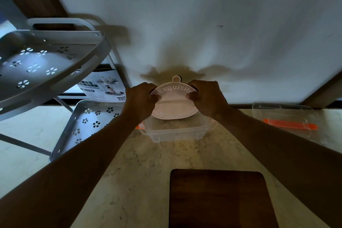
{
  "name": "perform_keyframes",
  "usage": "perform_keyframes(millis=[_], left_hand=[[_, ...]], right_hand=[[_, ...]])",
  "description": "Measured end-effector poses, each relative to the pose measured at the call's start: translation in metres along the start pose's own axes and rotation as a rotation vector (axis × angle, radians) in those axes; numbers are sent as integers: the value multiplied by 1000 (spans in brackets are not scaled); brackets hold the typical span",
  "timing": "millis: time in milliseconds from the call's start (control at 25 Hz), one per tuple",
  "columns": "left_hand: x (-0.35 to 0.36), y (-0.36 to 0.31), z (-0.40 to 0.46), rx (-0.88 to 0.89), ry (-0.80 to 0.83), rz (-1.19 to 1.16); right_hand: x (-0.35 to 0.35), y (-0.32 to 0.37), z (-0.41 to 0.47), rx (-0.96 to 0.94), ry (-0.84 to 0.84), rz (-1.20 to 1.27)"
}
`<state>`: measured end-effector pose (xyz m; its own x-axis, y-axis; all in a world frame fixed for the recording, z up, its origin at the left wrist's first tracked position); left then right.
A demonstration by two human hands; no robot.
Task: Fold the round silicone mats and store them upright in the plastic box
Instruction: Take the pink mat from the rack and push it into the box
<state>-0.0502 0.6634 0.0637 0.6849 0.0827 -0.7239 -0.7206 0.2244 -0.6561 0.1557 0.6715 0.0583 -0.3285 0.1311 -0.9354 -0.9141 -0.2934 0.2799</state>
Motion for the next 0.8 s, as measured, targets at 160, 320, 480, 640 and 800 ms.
perform_keyframes(millis=[160,320,480,640,800], left_hand=[[2,3,-1,-14,-2,-2],[4,4,2,32,-31,70],[8,9,7,39,-68,99],[9,13,9,43,-118,82],[11,10,7,84,-168,58]], right_hand=[[5,1,-1,-20,22,-55],[2,3,3,-31,-41,-113],[3,0,4,1,-106,-187],[7,-3,3,38,-119,-173],[10,-4,3,22,-108,-106]])
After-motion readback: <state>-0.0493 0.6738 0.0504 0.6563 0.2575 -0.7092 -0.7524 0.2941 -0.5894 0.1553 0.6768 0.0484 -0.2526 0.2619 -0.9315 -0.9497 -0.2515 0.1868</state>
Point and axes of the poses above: each hand's wrist, its own z-axis towards the middle knuckle, its own x-axis out of the palm, y = z × x, the point moved 6 cm from there along z, towards the middle knuckle, and after that the axes turned 11 degrees about -z, right-handed, at the moved point
